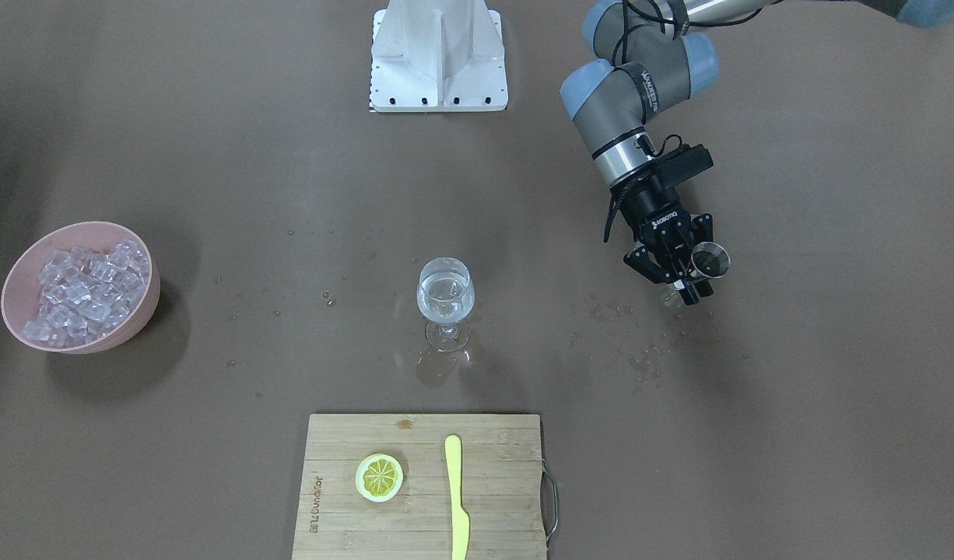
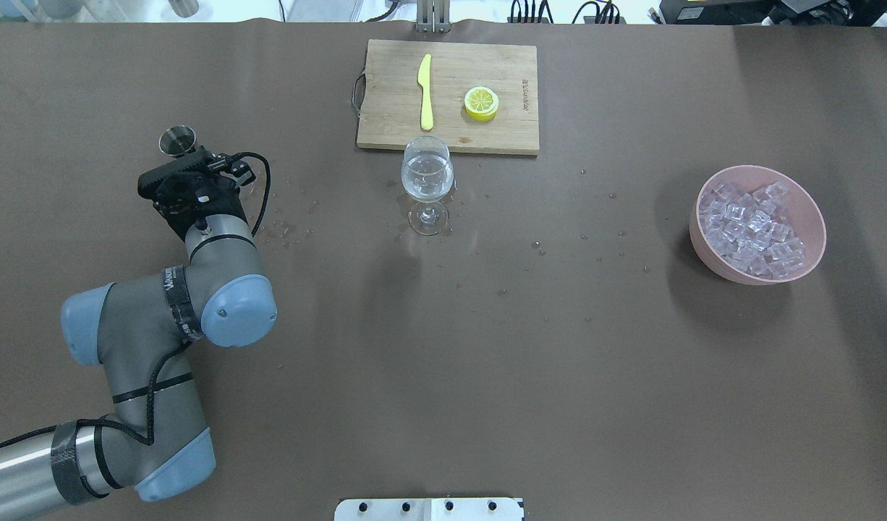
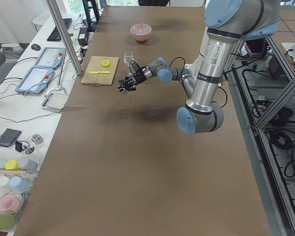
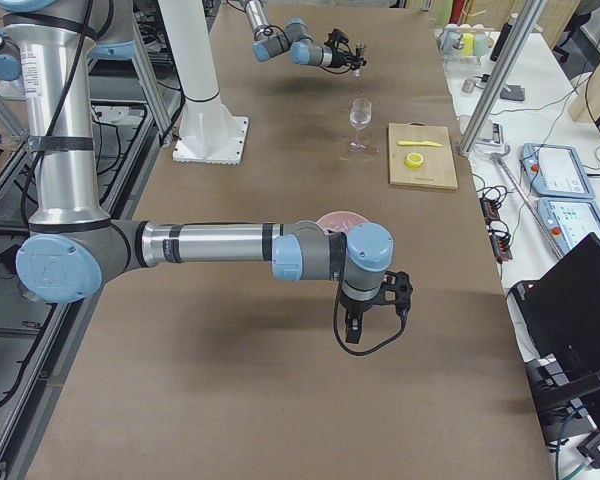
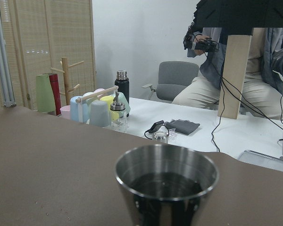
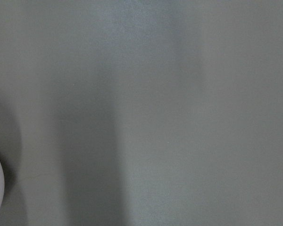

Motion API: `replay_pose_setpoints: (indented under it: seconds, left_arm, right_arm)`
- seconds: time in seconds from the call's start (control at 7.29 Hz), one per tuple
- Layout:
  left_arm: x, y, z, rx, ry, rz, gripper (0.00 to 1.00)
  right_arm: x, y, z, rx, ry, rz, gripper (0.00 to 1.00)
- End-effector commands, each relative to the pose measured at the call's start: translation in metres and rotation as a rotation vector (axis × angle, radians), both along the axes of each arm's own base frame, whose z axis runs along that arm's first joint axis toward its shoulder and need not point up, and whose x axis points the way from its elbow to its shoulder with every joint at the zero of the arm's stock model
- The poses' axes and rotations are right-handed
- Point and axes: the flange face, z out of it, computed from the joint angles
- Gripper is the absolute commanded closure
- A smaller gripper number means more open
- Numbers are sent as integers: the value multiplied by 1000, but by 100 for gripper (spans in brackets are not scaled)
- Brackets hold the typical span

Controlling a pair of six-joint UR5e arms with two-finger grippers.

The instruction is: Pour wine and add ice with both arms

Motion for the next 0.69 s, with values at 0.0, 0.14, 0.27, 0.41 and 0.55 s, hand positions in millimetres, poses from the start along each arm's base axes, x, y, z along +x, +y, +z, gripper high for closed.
replay_pose_setpoints:
  seconds: [0.0, 0.14, 0.27, 0.41, 0.55]
  left_arm:
    - [-9, -4, -30, 93, 22, 75, 100]
    - [-13, -1, -32, 130, 78, 87, 100]
    - [-13, -1, -42, 145, 38, 124, 100]
    - [-16, 0, -50, 164, 46, 134, 100]
    - [-22, 3, -62, 215, 125, 133, 100]
  right_arm:
    - [0, 0, 1, -1, 2, -1, 0]
    - [0, 0, 1, -1, 2, -1, 0]
    - [0, -1, 0, 0, 1, -1, 0]
    - [0, -1, 0, -1, 2, -1, 0]
    - [-1, -1, -1, -2, 1, 1, 0]
